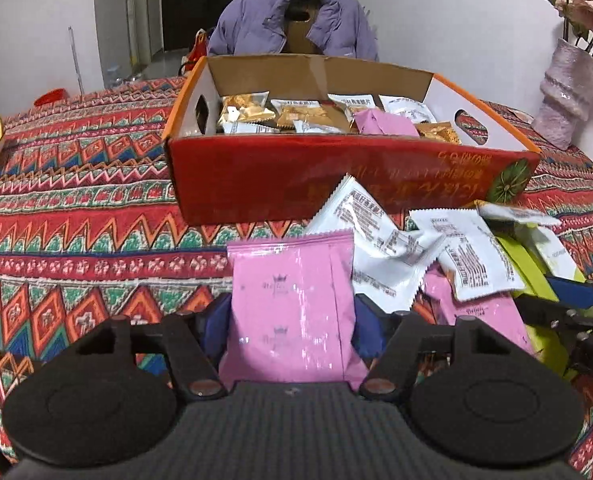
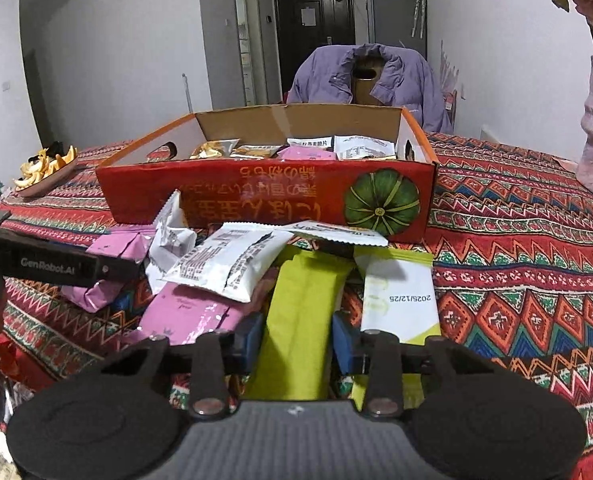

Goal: Organize snacks
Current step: 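Grasp a pink packet with the left tool while the right tool grasps a green bar packet, then lower the pink and green packets into the box and release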

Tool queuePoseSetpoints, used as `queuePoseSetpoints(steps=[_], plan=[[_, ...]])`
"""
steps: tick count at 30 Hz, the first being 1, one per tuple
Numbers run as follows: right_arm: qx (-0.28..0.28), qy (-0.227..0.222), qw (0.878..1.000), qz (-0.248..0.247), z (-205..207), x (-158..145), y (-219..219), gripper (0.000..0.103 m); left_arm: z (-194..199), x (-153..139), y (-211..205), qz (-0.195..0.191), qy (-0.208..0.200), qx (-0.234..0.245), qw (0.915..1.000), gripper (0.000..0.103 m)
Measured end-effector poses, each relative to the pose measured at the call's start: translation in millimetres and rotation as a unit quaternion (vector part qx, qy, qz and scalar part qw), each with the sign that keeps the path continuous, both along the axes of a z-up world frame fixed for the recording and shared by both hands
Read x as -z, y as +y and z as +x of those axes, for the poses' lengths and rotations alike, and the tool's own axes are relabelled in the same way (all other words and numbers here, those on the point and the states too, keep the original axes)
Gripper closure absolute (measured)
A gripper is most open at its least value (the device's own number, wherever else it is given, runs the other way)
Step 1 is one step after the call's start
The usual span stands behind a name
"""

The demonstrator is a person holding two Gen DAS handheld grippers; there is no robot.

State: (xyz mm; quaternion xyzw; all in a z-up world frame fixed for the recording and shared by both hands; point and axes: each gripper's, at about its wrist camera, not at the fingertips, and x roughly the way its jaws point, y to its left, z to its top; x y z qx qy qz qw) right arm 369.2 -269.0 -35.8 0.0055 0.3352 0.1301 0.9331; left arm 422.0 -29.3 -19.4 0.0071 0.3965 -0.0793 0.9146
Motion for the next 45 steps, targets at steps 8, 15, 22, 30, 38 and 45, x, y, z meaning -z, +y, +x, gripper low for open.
queuePoseSetpoints(steps=[8,15,22,30,38,45], plan=[[-0.019,0.009,1.000,0.015,-59,-10,-7,0.071,-56,-26,2,0.004,-0.053,-0.010,0.9985,0.040],[-0.022,-0.015,0.999,0.019,-123,-32,-13,0.071,-134,-58,8,-0.027,-0.086,-0.012,0.9958,0.040],[-0.024,-0.046,0.998,0.023,-154,-50,-15,0.071,-176,-71,17,-0.039,-0.108,-0.026,0.9930,0.040],[-0.031,-0.060,0.997,0.040,-154,-63,-21,0.071,-176,-77,20,-0.045,-0.118,-0.019,0.9918,0.040],[-0.040,-0.080,0.995,0.041,-85,-92,-36,0.071,-100,-103,30,-0.052,-0.134,-0.010,0.9896,0.040],[-0.014,-0.068,0.996,0.061,38,-109,-44,0.071,12,-107,18,-0.043,-0.101,0.007,0.9940,0.040]])
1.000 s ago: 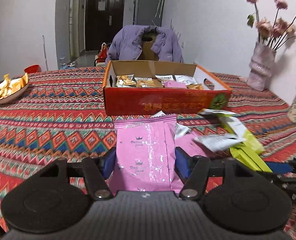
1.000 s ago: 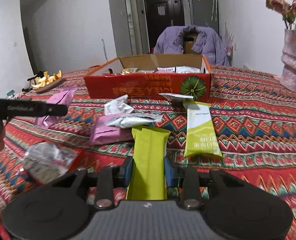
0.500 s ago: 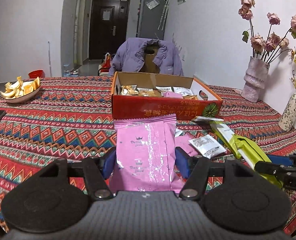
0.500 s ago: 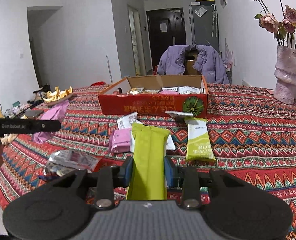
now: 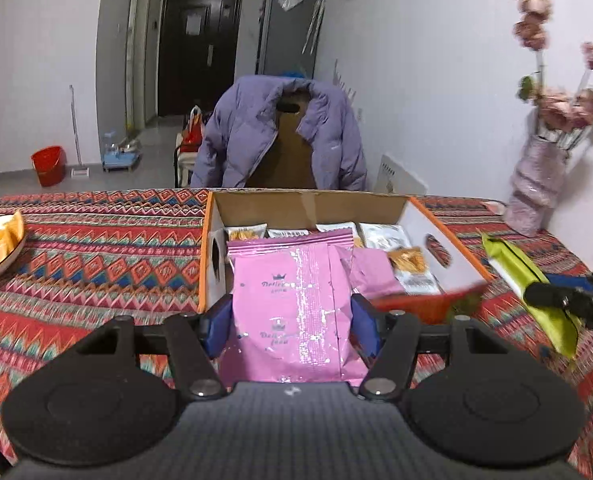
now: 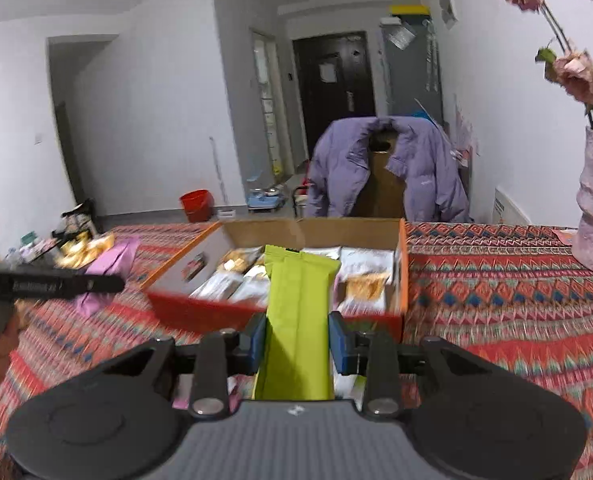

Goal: Organize snacks
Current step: 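Lower the pink and green packets into the box and release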

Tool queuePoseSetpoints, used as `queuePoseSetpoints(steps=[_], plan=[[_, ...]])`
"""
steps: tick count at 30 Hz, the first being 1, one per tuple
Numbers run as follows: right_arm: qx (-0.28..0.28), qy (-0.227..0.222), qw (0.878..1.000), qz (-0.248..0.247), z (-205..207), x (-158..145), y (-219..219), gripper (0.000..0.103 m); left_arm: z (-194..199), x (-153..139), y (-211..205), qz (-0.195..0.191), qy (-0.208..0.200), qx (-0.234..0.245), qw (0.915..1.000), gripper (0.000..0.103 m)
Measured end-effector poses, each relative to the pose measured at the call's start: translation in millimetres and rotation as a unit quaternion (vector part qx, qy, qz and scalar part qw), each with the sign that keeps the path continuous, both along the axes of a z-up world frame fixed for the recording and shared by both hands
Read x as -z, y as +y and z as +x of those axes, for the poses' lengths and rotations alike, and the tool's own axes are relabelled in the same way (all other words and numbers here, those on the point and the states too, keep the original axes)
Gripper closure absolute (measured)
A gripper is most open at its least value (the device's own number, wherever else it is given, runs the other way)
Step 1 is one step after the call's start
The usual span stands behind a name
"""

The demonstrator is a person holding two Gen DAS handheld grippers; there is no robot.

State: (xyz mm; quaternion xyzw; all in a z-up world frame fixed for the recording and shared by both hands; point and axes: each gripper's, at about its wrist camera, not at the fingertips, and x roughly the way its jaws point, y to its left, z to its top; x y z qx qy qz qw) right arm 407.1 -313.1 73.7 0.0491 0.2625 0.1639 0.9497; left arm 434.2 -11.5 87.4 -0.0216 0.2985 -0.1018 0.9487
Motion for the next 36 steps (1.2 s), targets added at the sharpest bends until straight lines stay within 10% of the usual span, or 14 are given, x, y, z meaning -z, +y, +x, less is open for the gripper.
queuePoseSetpoints(steps=[14,22,36], plan=[[0.072,0.073,0.992,-0.072,182,51,29,0.070,118,45,-15,0.046,0.056,-0.004,0.9973,0.040],[0.079,0.070,0.990,-0.098,188,62,37,0.053,105,63,-9,0.066,0.065,-0.001,0.9957,0.030],[0.068,0.033,0.994,-0.075,116,-2,15,0.028,51,-4,11,0.044,0.011,-0.011,0.9989,0.021]])
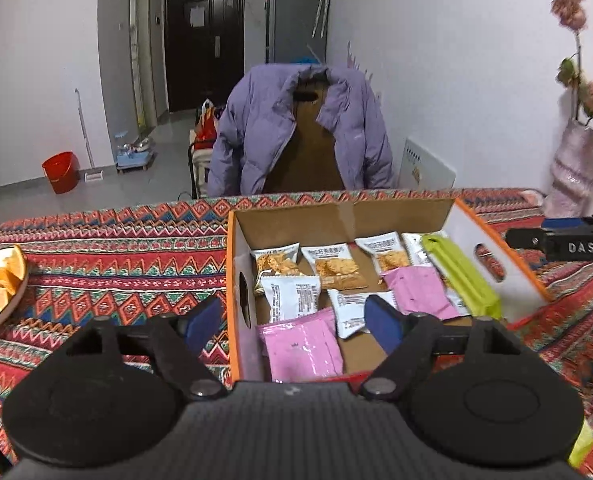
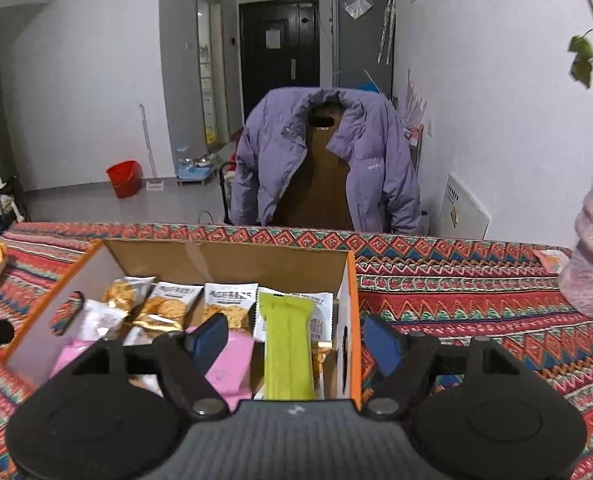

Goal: Organize snacks
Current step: 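Lower the pink and green packets into the box and release, then grasp a white receipt-printed packet with the left tool while the right tool grasps an oat crisp packet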

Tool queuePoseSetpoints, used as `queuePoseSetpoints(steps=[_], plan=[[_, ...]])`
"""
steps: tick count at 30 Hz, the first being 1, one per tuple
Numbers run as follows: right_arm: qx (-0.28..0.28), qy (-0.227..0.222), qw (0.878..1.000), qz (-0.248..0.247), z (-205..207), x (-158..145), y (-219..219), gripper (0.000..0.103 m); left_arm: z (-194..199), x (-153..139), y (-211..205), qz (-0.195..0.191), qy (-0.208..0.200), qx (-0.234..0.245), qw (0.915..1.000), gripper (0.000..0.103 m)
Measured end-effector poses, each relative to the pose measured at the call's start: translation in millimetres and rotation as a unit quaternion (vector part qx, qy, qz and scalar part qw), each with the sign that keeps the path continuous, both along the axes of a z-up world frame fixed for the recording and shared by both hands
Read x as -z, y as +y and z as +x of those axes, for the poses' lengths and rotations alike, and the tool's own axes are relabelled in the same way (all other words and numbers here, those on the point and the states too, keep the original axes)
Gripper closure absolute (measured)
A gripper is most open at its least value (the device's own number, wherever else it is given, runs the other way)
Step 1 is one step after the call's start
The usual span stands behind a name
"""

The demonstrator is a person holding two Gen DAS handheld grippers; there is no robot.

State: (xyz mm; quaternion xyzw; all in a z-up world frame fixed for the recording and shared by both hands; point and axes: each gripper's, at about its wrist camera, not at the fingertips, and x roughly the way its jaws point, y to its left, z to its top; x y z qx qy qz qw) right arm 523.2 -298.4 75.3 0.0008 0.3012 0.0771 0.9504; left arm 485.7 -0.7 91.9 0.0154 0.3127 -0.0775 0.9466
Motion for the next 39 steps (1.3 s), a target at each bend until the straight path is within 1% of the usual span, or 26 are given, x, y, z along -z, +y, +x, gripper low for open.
queuePoseSetpoints(steps=[3,5,9,14,18,19,20,23,26,29,32,36,39], plan=[[-0.010,-0.009,1.000,0.006,-38,-10,-8,0.025,-31,-8,3,-0.005,-0.016,0.007,0.9998,0.016],[-0.018,-0.016,1.000,0.010,-64,-14,-12,0.019,-56,-7,3,-0.005,-0.023,0.008,0.9997,0.015],[-0.042,-0.033,0.998,0.021,-123,-18,-15,0.018,-112,-2,4,-0.006,-0.043,0.010,0.9990,0.014],[-0.084,-0.061,0.994,0.033,-198,-14,-12,0.014,-186,5,9,-0.017,-0.065,0.003,0.9977,0.008],[-0.117,-0.077,0.990,0.014,-261,-3,-2,0.011,-242,12,12,-0.019,-0.085,-0.004,0.9962,0.000],[-0.120,-0.082,0.989,0.010,-275,0,1,0.008,-255,16,13,-0.020,-0.086,-0.012,0.9960,0.000],[-0.122,-0.084,0.989,0.004,-289,4,3,0.006,-267,22,12,-0.019,-0.078,-0.019,0.9966,0.000],[-0.120,-0.097,0.988,0.000,-332,18,5,0.005,-295,35,10,-0.010,-0.063,-0.030,0.9975,0.000],[-0.108,-0.087,0.990,0.017,-357,30,4,0.004,-315,46,12,-0.011,-0.048,-0.035,0.9982,0.000],[-0.107,-0.069,0.992,0.023,-376,43,3,0.004,-326,50,12,-0.015,-0.039,-0.033,0.9986,0.000],[-0.096,-0.062,0.993,0.016,-383,49,2,0.004,-328,52,8,-0.002,-0.044,-0.033,0.9985,0.000],[-0.100,-0.060,0.993,0.006,-386,54,4,0.004,-324,58,0,0.025,-0.044,-0.035,0.9981,0.000],[-0.097,-0.056,0.994,0.010,-382,55,3,0.004,-320,61,-1,0.021,-0.036,-0.029,0.9987,0.000]])
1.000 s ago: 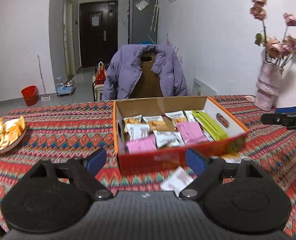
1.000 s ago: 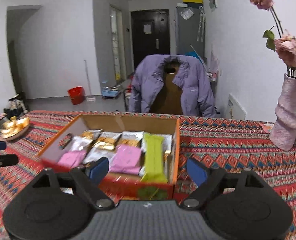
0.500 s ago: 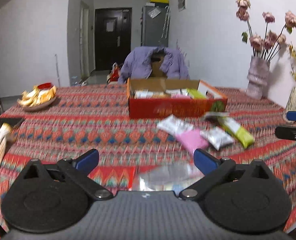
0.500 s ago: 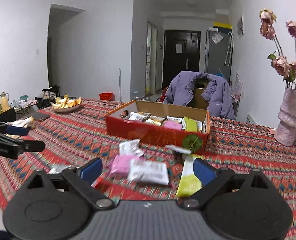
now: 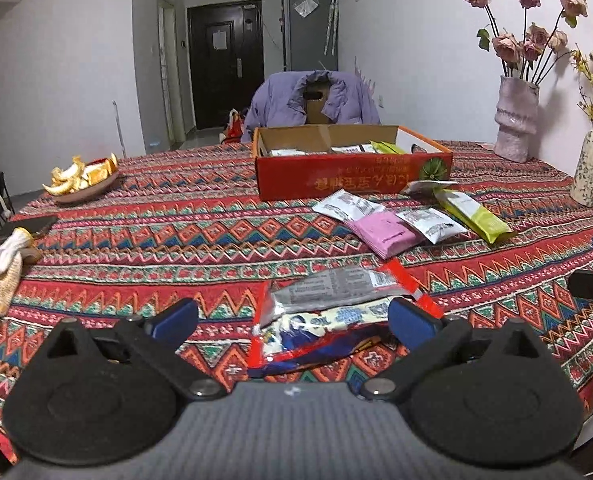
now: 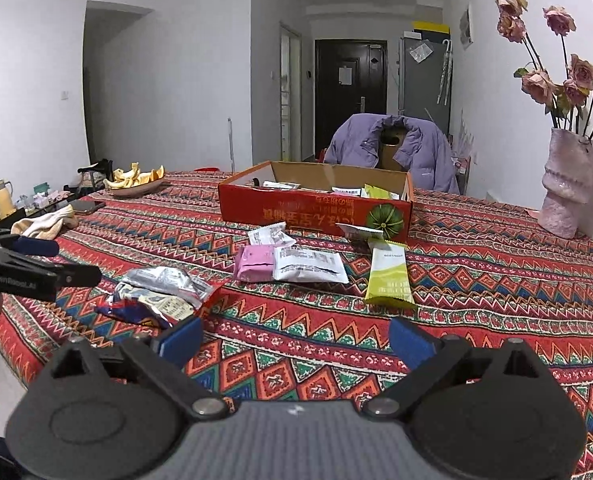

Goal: Organize snacks
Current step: 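Grasp a white receipt-printed packet with the left tool while the right tool grasps an oat crisp packet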

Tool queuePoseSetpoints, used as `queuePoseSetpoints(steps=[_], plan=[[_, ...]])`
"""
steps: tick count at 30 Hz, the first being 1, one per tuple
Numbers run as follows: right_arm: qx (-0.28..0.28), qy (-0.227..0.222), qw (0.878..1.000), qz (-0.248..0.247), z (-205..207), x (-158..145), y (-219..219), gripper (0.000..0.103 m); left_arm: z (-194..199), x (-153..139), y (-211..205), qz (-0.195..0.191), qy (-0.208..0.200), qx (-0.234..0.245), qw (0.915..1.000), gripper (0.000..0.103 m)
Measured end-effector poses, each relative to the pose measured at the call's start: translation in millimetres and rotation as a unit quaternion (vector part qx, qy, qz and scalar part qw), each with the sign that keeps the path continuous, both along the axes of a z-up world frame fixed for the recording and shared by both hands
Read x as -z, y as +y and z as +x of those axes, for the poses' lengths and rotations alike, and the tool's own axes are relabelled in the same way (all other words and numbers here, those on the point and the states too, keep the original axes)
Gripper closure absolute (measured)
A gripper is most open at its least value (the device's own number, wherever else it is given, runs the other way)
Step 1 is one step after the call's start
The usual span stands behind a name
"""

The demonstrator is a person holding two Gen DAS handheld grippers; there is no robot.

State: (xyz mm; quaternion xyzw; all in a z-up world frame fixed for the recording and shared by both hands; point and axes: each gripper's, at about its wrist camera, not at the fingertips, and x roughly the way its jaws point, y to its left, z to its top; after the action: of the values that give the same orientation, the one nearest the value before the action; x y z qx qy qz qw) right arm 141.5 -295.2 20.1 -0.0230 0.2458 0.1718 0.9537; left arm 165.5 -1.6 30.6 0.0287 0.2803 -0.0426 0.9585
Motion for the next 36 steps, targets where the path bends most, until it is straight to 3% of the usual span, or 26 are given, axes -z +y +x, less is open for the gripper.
queuePoseSetpoints(steps=[11,19,25,30,34,36], plan=[[-0.006,0.037,0.999,0.020,46,16,7,0.006,41,7,-8,0.005,0.018,0.012,0.9997,0.000],[-0.006,0.051,0.998,0.041,107,24,15,0.005,94,4,-12,-0.022,0.033,0.038,0.9985,0.000],[-0.024,0.073,0.996,0.040,169,36,35,0.006,141,1,-18,-0.021,0.039,0.056,0.9974,0.000],[-0.012,0.097,0.994,0.045,208,53,38,0.006,188,9,-23,-0.035,0.073,0.055,0.9952,0.000],[-0.006,0.112,0.991,0.077,224,60,28,0.025,232,16,-35,-0.084,0.110,0.075,0.9875,0.000],[-0.003,0.114,0.990,0.084,228,60,22,0.032,251,23,-45,-0.087,0.126,0.071,0.9857,0.000]])
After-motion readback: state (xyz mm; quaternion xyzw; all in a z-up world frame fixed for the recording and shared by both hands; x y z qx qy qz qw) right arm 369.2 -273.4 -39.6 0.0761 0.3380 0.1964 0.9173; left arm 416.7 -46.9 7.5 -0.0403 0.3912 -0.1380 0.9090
